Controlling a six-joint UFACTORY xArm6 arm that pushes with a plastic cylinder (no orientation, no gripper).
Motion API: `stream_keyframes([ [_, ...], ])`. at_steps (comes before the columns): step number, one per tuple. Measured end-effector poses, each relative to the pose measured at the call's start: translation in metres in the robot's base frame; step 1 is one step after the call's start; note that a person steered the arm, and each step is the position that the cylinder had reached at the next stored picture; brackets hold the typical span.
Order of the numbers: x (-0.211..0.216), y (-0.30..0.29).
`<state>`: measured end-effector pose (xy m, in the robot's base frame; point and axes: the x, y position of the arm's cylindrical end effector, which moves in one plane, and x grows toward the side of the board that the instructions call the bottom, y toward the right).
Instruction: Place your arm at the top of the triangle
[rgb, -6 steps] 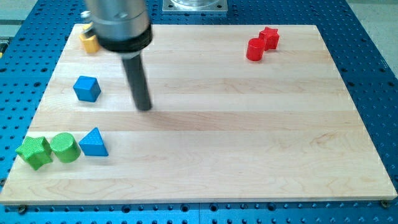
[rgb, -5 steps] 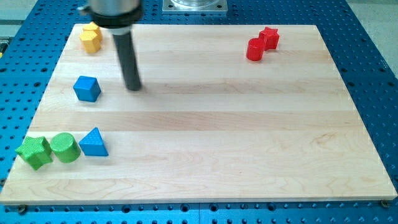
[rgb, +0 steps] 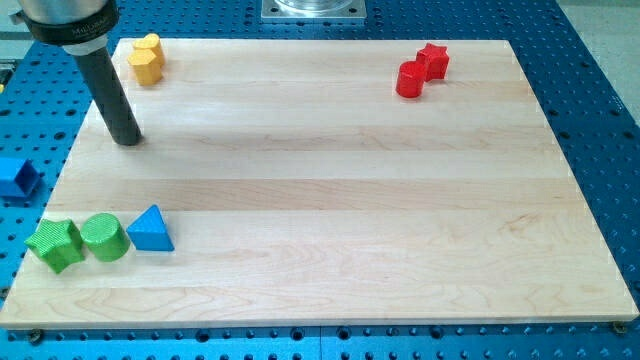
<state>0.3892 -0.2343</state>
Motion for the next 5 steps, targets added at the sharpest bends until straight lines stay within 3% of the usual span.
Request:
stream_keyframes([
  [3, 0.000, 0.005],
  [5, 0.059, 0.043],
])
